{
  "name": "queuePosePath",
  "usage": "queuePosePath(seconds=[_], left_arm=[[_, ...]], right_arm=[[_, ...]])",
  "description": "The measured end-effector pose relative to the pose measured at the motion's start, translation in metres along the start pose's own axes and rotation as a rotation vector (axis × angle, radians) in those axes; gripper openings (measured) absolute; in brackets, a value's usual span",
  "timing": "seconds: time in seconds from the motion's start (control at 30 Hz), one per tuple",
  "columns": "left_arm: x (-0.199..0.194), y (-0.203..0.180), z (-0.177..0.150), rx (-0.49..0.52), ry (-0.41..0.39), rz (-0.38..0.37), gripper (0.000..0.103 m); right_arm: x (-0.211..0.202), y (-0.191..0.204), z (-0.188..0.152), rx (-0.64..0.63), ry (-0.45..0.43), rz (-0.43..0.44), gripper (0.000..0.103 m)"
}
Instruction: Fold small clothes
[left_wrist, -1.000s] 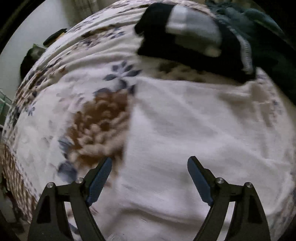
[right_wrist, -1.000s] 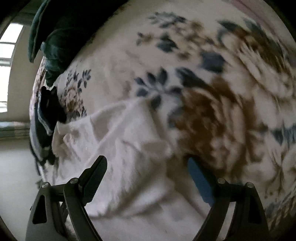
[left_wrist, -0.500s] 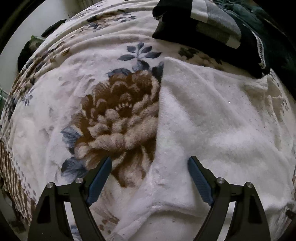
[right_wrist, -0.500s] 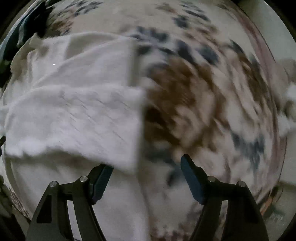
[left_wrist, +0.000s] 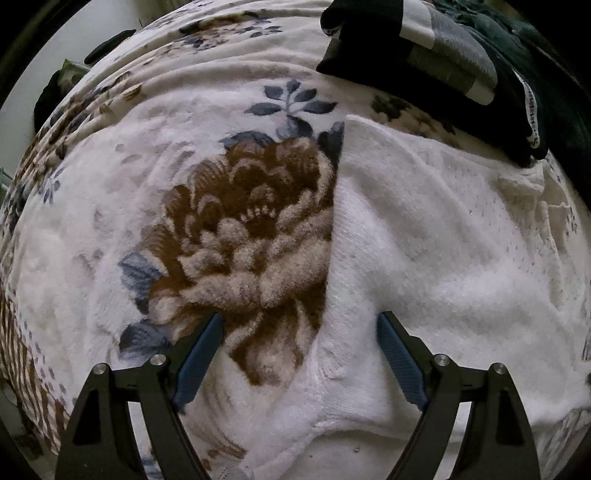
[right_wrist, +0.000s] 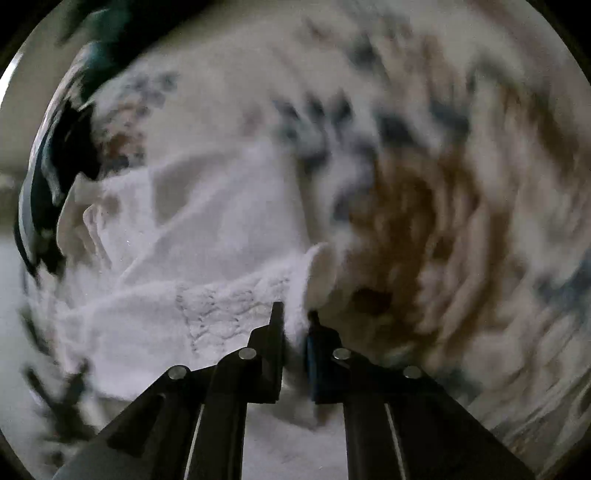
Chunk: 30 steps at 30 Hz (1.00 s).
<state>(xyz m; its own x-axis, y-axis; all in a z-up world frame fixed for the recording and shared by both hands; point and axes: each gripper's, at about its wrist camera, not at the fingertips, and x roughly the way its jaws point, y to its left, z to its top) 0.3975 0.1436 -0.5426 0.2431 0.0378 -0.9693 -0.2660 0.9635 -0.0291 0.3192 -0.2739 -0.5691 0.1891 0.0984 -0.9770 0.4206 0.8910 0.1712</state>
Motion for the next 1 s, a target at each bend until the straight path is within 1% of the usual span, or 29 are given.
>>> queuePosePath(seconds=[0.1,0.17,0.2,0.23,0.27,0.33,0.37,0.4,0.43,0.47,0.5,0.53,0.57,0.6,0.67,0.7,0.77,0.8,0.83,0.87,0.9,0.93,0.97,1.0], left_arm=[[0.000,0.001,0.000,-0.005,-0.003,-0.010,0.085],[-0.001,0.005,-0.001,-0.014,-0.008,-0.016,0.086],[0.000,0.006,-0.001,-0.018,-0.008,-0.019,0.086],[0.000,0.006,-0.003,-0.020,-0.008,-0.021,0.086],[-0.001,0.009,-0.005,-0.022,-0.008,-0.023,0.086],[-0.002,0.010,-0.008,-0.024,-0.009,-0.027,0.086],[-0.003,0.010,-0.010,-0.024,-0.008,-0.029,0.086],[-0.003,0.011,-0.011,-0.024,-0.006,-0.032,0.086],[-0.005,0.014,-0.012,-0.025,0.001,-0.039,0.086],[-0.008,0.017,-0.013,-0.028,0.006,-0.048,0.086],[-0.014,0.021,-0.016,-0.024,0.003,-0.055,0.086],[-0.021,0.024,-0.020,-0.011,-0.001,-0.052,0.086],[-0.028,0.029,-0.026,0.003,0.000,-0.055,0.086],[-0.033,0.033,-0.032,0.011,0.004,-0.057,0.086],[-0.043,0.043,-0.052,0.027,0.023,-0.057,0.086],[-0.046,0.048,-0.065,0.037,0.037,-0.061,0.086],[-0.046,0.056,-0.093,0.070,0.073,-0.043,0.086],[-0.042,0.062,-0.108,0.083,0.106,-0.032,0.086],[-0.035,0.069,-0.123,0.086,0.146,-0.022,0.086],[-0.030,0.077,-0.136,0.081,0.176,-0.015,0.086],[-0.026,0.086,-0.148,0.071,0.196,-0.012,0.086],[-0.026,0.095,-0.156,0.058,0.191,-0.019,0.086],[-0.028,0.101,-0.160,0.049,0.169,-0.023,0.085],[-0.032,0.108,-0.163,0.035,0.139,-0.030,0.081]], right_arm=[[-0.034,0.020,0.002,-0.097,-0.158,-0.007,0.009],[-0.046,0.023,0.006,-0.130,-0.218,-0.004,0.009],[-0.043,0.025,0.010,-0.141,-0.233,0.003,0.009],[-0.041,0.018,0.013,-0.146,-0.217,0.006,0.009],[-0.029,0.017,0.015,-0.152,-0.189,-0.011,0.009],[0.006,0.012,0.024,-0.156,-0.073,-0.043,0.010],[0.025,0.006,0.026,-0.139,0.012,-0.053,0.012],[0.038,0.001,0.027,-0.112,0.076,-0.055,0.018],[0.040,-0.008,0.026,-0.084,0.094,-0.040,0.024],[0.036,-0.015,0.025,-0.044,0.089,-0.014,0.029],[0.027,-0.023,0.022,0.007,0.076,0.026,0.041],[0.020,-0.029,0.018,0.034,0.074,0.048,0.052],[0.013,-0.034,0.013,0.060,0.079,0.068,0.056],[0.006,-0.040,0.005,0.084,0.087,0.088,0.060],[-0.003,-0.047,-0.017,0.103,0.121,0.106,0.060],[-0.004,-0.050,-0.032,0.101,0.152,0.099,0.060],[0.002,-0.054,-0.067,0.084,0.223,0.075,0.060],[0.011,-0.058,-0.090,0.081,0.280,0.059,0.060],[0.018,-0.062,-0.105,0.083,0.317,0.052,0.060],[0.025,-0.066,-0.121,0.094,0.351,0.046,0.059],[0.031,-0.072,-0.137,0.115,0.365,0.053,0.053],[0.035,-0.076,-0.149,0.137,0.362,0.080,0.027],[0.037,-0.078,-0.157,0.154,0.355,0.099,0.010],[0.036,-0.078,-0.163,0.167,0.323,0.110,0.006]])
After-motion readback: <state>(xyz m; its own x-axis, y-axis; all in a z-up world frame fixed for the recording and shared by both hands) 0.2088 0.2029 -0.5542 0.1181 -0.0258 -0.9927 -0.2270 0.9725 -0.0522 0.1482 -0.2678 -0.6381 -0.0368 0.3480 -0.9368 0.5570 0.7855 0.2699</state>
